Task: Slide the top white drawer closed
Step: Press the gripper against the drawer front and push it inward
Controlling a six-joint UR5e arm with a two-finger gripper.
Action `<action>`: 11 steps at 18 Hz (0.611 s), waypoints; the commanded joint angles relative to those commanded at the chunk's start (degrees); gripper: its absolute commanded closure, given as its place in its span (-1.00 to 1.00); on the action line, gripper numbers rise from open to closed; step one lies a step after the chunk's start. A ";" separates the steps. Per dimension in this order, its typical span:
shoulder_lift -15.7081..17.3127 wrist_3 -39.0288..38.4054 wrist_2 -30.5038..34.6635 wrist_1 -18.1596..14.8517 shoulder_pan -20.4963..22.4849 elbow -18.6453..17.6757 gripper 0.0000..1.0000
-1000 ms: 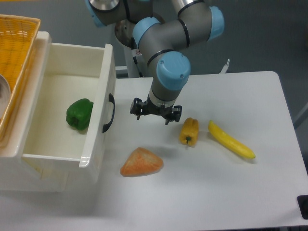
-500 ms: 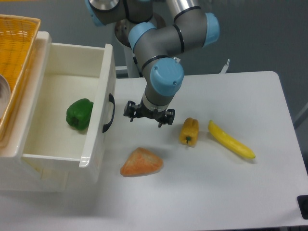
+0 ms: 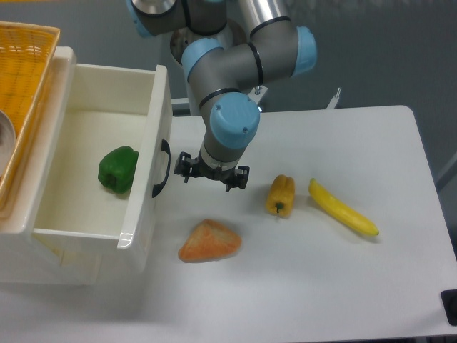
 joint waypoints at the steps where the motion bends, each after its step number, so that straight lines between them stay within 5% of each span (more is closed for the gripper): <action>1: 0.00 -0.09 0.00 0.00 -0.09 0.09 -1.00; 11: 0.17 -0.01 0.00 0.09 -1.23 0.35 -1.00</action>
